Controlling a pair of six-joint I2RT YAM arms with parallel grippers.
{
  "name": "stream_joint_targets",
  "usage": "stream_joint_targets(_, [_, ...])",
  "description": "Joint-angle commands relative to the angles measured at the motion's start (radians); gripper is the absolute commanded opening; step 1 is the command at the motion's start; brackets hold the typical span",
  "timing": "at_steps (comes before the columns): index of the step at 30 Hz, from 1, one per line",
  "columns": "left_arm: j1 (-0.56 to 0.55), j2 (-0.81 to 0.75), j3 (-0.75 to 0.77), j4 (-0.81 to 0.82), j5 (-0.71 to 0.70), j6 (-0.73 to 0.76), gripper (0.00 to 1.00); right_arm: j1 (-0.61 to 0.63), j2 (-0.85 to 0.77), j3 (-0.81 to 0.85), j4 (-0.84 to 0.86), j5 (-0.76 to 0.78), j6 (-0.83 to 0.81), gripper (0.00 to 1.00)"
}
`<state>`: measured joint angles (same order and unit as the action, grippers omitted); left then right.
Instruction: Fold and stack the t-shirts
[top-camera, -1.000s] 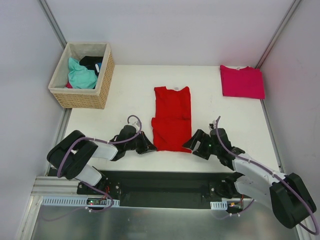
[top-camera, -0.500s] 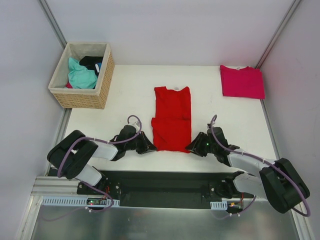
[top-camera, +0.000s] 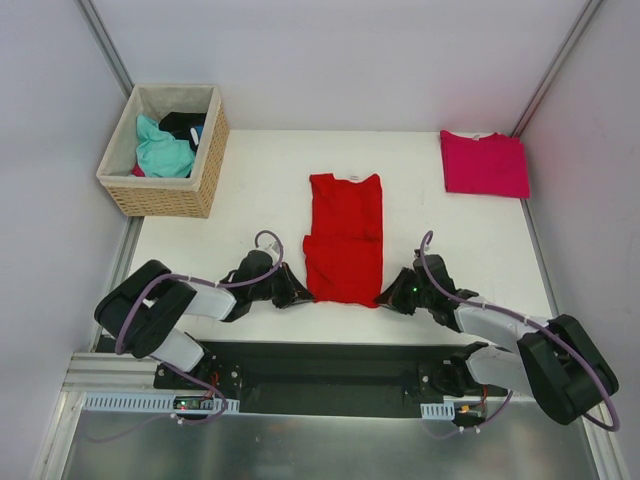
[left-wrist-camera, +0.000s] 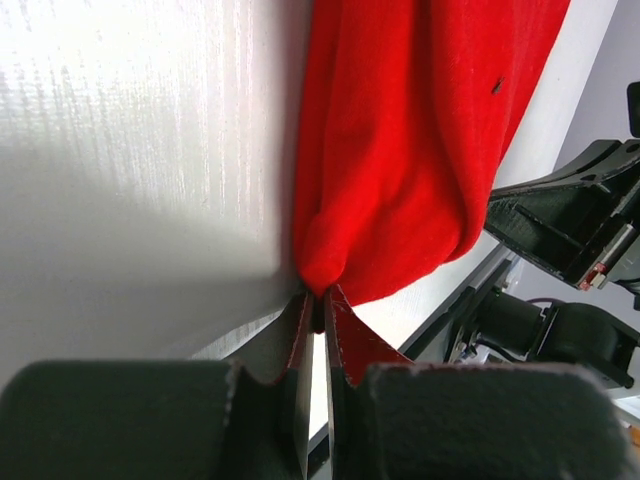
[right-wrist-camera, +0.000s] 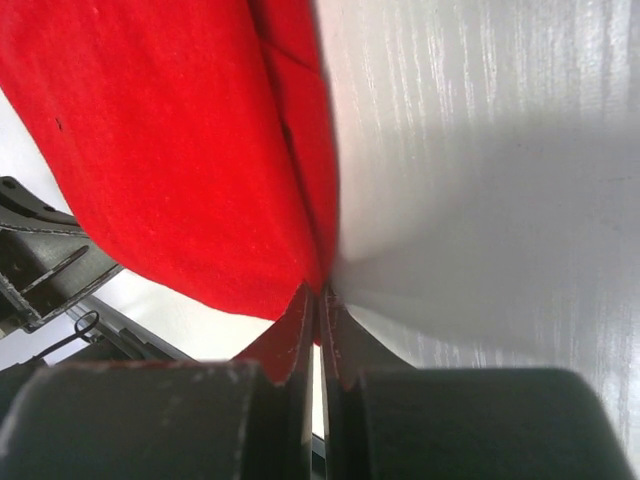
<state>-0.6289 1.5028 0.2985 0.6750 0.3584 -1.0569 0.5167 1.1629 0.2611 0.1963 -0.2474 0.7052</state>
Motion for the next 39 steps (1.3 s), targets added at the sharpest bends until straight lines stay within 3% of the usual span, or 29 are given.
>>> stream_joint_targets(1, [-0.005, -0.048, -0.007, -0.133, -0.022, 0.044, 0.00, 0.003, -0.023, 0.035, -0.192, 0.065, -0.067, 0.01])
stream_joint_targets(7, [-0.006, -0.214, 0.144, -0.411, -0.071, 0.139, 0.00, 0.005, -0.123, 0.168, -0.385, 0.112, -0.128, 0.01])
stream_joint_targets(12, [-0.005, -0.286, 0.260, -0.537, -0.084, 0.207, 0.00, 0.005, -0.141, 0.262, -0.431, 0.117, -0.148, 0.01])
stream_joint_targets(24, [0.021, -0.208, 0.484, -0.585, -0.084, 0.250, 0.00, -0.018, -0.059, 0.446, -0.452, 0.162, -0.199, 0.01])
stream_joint_targets(39, [0.155, -0.014, 0.681, -0.588, -0.047, 0.293, 0.00, -0.149, 0.257, 0.815, -0.431, 0.137, -0.265, 0.01])
